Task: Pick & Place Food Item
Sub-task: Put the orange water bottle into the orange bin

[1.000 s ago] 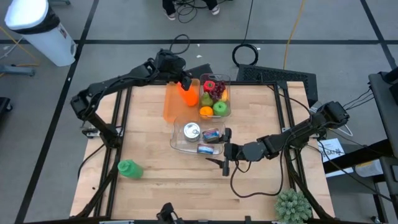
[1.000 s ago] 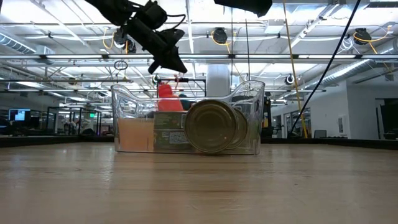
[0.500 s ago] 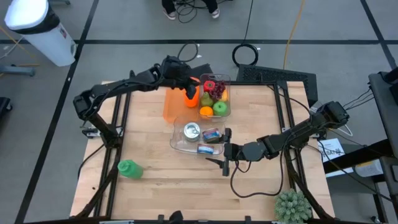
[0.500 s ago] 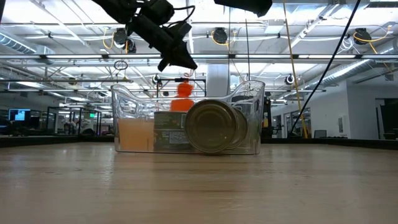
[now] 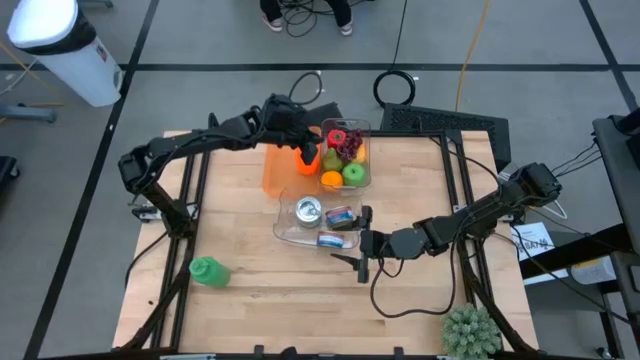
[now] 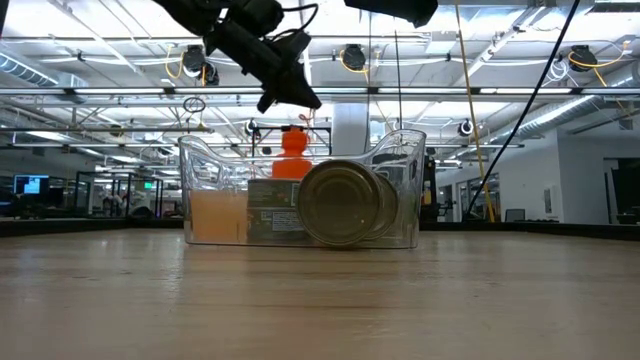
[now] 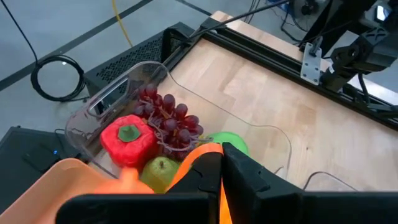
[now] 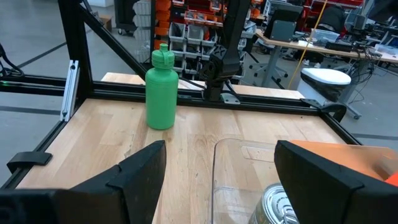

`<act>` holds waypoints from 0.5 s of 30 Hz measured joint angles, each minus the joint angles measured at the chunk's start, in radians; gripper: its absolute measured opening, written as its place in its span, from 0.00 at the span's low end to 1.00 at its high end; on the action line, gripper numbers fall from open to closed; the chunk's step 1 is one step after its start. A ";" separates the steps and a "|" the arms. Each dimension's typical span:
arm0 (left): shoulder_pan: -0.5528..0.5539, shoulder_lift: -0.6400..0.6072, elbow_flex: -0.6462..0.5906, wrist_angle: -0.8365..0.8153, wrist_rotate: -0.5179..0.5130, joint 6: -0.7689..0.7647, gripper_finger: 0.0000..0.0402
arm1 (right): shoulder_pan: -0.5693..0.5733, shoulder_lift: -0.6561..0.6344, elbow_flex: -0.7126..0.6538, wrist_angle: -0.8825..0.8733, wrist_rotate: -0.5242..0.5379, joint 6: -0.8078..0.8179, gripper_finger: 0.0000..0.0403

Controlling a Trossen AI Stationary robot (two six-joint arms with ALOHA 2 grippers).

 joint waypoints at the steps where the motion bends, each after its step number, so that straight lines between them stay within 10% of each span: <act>1: -0.002 0.000 0.000 -0.001 0.000 0.000 0.03 | 0.000 0.000 0.000 0.000 0.000 0.000 0.70; 8: -0.024 0.000 0.000 -0.013 0.000 0.025 0.05 | 0.000 0.000 0.000 0.000 0.000 0.000 0.70; 15: -0.071 0.000 0.000 0.002 0.002 0.054 0.30 | 0.000 0.000 0.000 0.000 0.000 0.000 0.70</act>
